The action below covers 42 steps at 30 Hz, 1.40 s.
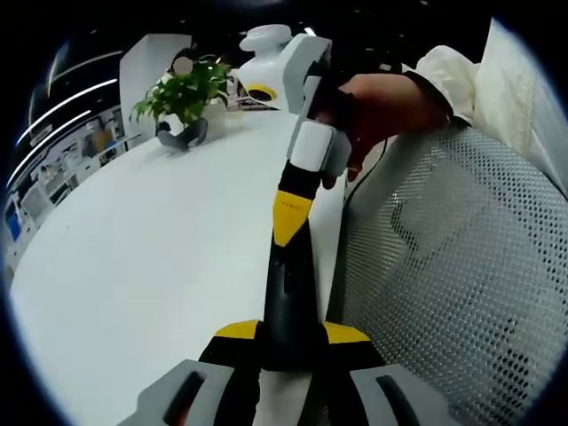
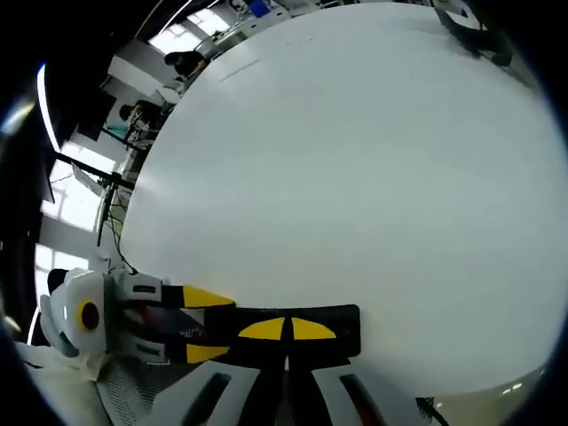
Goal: Press the specified remote control buttons in sequence, fully releasing each button before pressing the next.
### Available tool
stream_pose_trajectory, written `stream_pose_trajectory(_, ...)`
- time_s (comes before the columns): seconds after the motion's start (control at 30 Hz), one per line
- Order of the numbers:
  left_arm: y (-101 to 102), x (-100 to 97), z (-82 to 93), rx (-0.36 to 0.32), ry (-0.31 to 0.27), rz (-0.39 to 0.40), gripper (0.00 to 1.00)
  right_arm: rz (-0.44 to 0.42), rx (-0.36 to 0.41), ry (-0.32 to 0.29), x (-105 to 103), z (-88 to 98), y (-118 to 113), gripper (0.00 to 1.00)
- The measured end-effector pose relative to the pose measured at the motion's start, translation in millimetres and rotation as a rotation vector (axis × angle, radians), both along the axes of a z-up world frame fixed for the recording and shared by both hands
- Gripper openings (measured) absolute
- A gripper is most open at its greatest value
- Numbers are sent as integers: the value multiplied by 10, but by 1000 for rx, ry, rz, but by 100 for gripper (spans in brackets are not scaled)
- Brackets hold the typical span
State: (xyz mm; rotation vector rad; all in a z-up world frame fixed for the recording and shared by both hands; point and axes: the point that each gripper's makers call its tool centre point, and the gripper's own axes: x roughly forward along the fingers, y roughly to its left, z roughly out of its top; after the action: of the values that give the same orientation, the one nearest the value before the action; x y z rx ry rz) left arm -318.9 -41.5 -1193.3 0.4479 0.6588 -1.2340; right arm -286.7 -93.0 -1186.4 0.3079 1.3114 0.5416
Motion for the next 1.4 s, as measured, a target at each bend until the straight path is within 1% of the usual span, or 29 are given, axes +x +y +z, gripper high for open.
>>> stream_pose_trajectory(0.4,0,2,5,-5,5,8,25,-20,4,14,16,-9,10,0)
stream_pose_trajectory(0.47,1,4,7,-8,11,13,25,-25,6,21,20,-10,12,0)
stream_pose_trajectory(0.63,3,7,8,-10,11,15,25,-72,27,51,31,-18,0,0)
stream_pose_trajectory(0.87,3,7,11,-12,13,18,25,-80,41,71,24,-13,8,0)
stream_pose_trajectory(0.93,3,6,11,-12,11,18,25,-60,42,68,22,-6,10,0)
stream_pose_trajectory(0.97,3,5,11,-11,9,17,25,-40,32,63,19,1,20,0)
stream_pose_trajectory(1.1,7,9,11,-10,9,17,25,-1,-5,33,11,16,34,0)
stream_pose_trajectory(1.23,6,11,12,-11,12,17,25,-18,-1,32,26,11,4,0)
stream_pose_trajectory(1.3,5,11,12,-10,12,18,25,-30,-3,19,62,24,-16,0)
stream_pose_trajectory(1.33,5,11,11,-10,12,18,25,-35,4,11,83,33,-12,0)
stream_pose_trajectory(1.4,4,11,11,-11,13,18,25,-38,20,20,81,27,13,0)
